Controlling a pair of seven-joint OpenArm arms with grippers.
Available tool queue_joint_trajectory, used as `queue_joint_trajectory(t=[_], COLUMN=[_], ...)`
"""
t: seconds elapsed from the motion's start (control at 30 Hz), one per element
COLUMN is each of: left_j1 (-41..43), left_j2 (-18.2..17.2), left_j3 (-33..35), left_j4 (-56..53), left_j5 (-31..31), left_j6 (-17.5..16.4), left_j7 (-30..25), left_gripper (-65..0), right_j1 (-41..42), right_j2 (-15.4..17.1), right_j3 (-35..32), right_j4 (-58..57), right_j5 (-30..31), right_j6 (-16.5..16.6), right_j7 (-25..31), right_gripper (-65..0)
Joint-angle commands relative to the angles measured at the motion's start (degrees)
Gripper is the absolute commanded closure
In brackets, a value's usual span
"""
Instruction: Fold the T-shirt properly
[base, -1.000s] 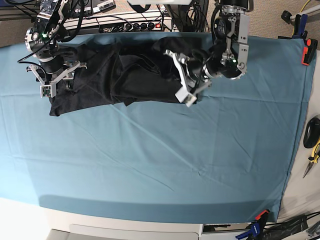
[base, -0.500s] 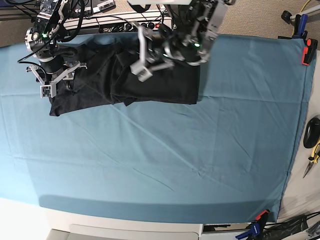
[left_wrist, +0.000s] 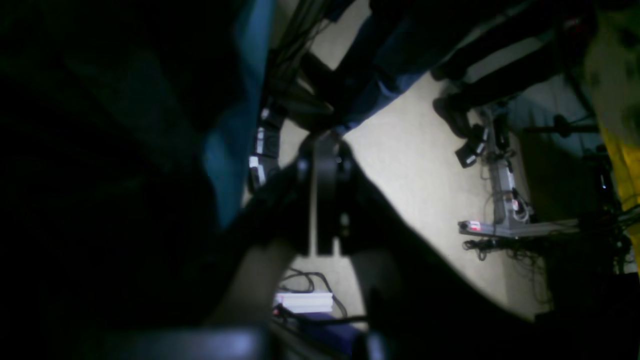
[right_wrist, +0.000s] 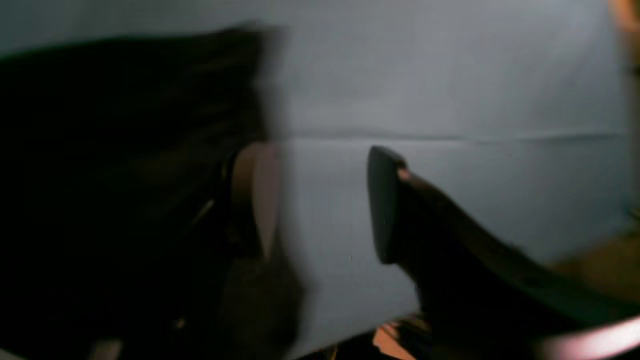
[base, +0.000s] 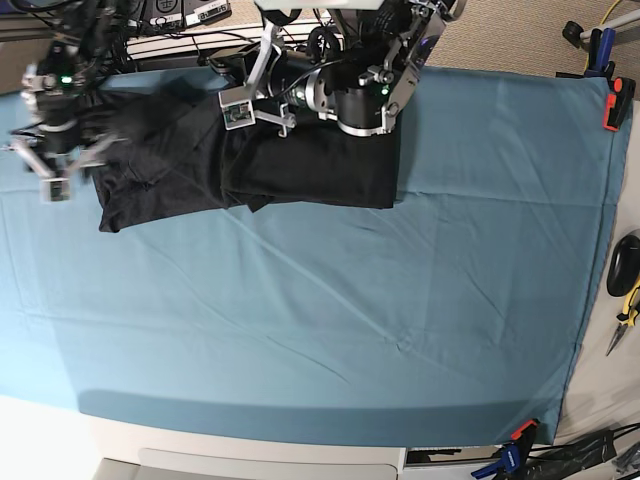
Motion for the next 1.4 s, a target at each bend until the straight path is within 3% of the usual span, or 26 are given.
queue_joint_trajectory(t=[0.0,0.07,0.17,0.3,0.4,0.63,0.87,0.93,1.07,1.37], left_j1=[-0.33,-0.31,-0.31,-0.28,-0.28,-0.31,-0.33,-0.33,-0.61,-0.79], left_j2=[0.11,-0.46,-0.42,-0.42,-0.44,-0.42,-0.44,-0.44,-0.44,-0.44], left_j3=[0.15,0.15,0.15,0.15,0.15,0.15,0.15,0.15,0.15,-0.79], left_j4=[1.09,1.09,1.05,0.94,0.94,0.94,0.94,0.94,0.94,1.86], left_j5=[-1.22,-1.05,-0.79,-0.02,2.64,3.1,3.1,3.1,3.1,4.09], left_j6=[-0.37,-0.39,-0.39,-0.39,-0.39,-0.39,-0.39,-0.39,-0.35,-0.15], left_j7=[-1.07,-1.31,-1.46,-1.49,-1.51,-1.99,-2.32,-2.34,-2.36,-2.29], left_gripper=[0.0,0.0,0.0,0.0,0.0,0.0,0.0,-1.8,-12.2,-12.7], right_j1=[0.55,1.77,5.16,8.94,8.26,7.13,10.93,11.87,12.44,12.46], right_j2=[1.51,2.82,4.68,7.63,9.29,9.79,9.77,9.79,9.77,9.66], right_j3=[2.03,5.46,9.57,13.33,14.16,14.1,13.38,11.96,6.91,-3.85], right_j4=[-0.61,-4.83,-13.35,-21.14,-22.38,-28.5,-37.94,-39.65,-41.18,-41.18], right_j5=[0.81,5.2,16.02,34.03,41.22,42.75,51.34,51.71,54.07,54.31], right_j6=[-1.07,-1.31,-1.2,5.14,7.74,8.37,11.5,11.74,12.44,12.41], right_j7=[1.51,1.07,-3.69,-16.87,-19.91,-19.96,-23.1,-23.41,-24.13,-25.03], right_gripper=[-36.6,-41.3,-41.4,-41.4,-41.4,-41.4,-41.3,-41.3,-41.3,-41.3])
